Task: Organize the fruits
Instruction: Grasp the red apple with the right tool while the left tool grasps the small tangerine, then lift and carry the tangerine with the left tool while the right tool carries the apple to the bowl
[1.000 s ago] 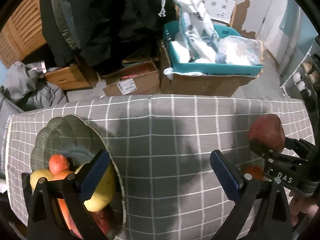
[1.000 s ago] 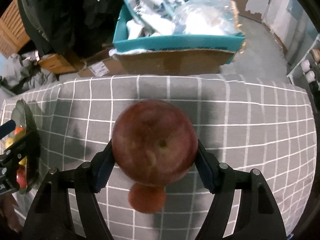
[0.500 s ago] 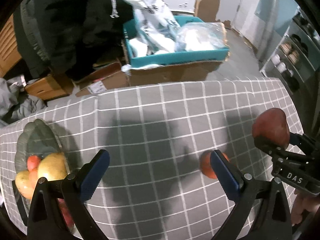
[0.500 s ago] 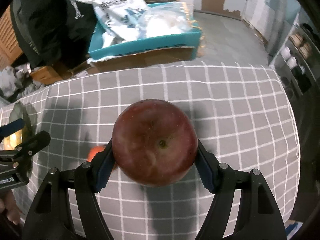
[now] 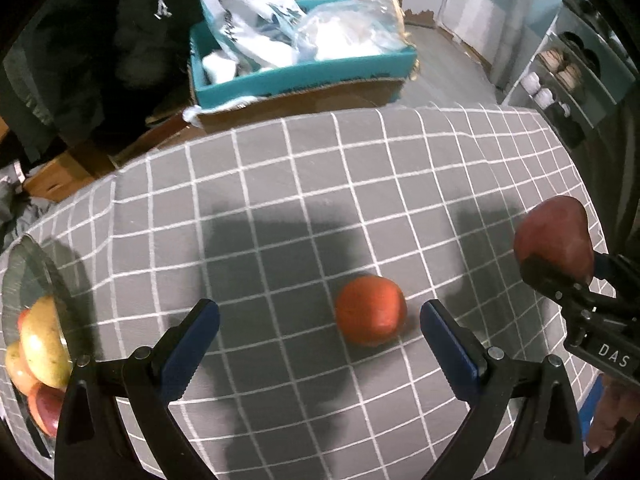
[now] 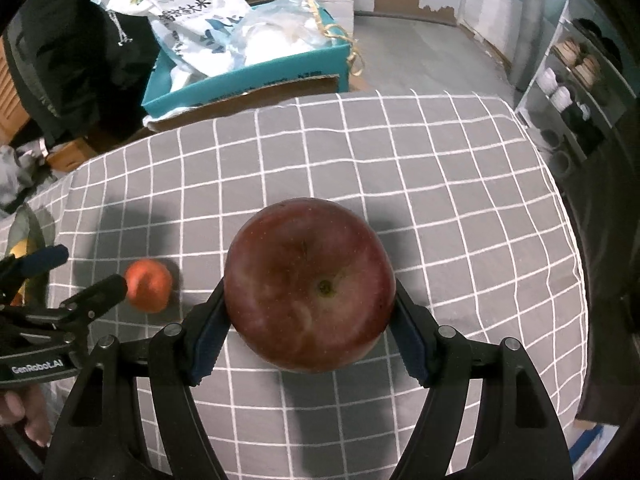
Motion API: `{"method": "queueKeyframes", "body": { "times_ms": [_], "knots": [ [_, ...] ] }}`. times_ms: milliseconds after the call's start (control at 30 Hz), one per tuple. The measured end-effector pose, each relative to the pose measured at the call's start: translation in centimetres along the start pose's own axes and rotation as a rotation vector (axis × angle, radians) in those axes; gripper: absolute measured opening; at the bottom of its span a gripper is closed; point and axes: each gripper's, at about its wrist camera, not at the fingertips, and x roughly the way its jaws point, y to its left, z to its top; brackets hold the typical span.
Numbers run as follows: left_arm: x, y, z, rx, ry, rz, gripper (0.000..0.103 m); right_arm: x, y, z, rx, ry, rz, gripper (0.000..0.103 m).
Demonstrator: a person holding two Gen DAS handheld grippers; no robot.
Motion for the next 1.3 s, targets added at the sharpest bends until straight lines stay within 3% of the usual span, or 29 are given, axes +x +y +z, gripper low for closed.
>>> {"method": "queueKeyframes", "body": {
  "times_ms": [100,267,400,567,800,1300],
  "knots": [
    [0.8,-0.8,-0.3,0.005,0.021,-0.011,0.101,0.1,-0.6,-0.3,0.012,0.005,0.001,0.074],
    [2.1,-1.5,-0.6,0.009,0.054,-0.028,0.084,0.6,-1.1,-0.6,0.02,0.016,-0.001,0.074],
    [2.8,-1.8,-0.8,0.007,0.073,-0.046,0.077,0.9,-1.3,-0.7,0.02,0.023,-0.002,0.074],
    [3.0,-1.8,-0.9,-0.001,0.083,-0.1,0.045,1.0,-1.1,-0.8,0.011,0.026,-0.004,0.074],
    [2.2,-1.9,-1.0,0.006,0.05,-0.104,0.044,0.9,-0.4,-0.8,-0.01,0.019,-0.007,0.074],
    [-3.8,0.3,-0.1,-0.039,-0.1,-0.068,0.044,-2.8,1.9,0.2,-0.074,-0.063,-0.016,0.074]
  ]
}}
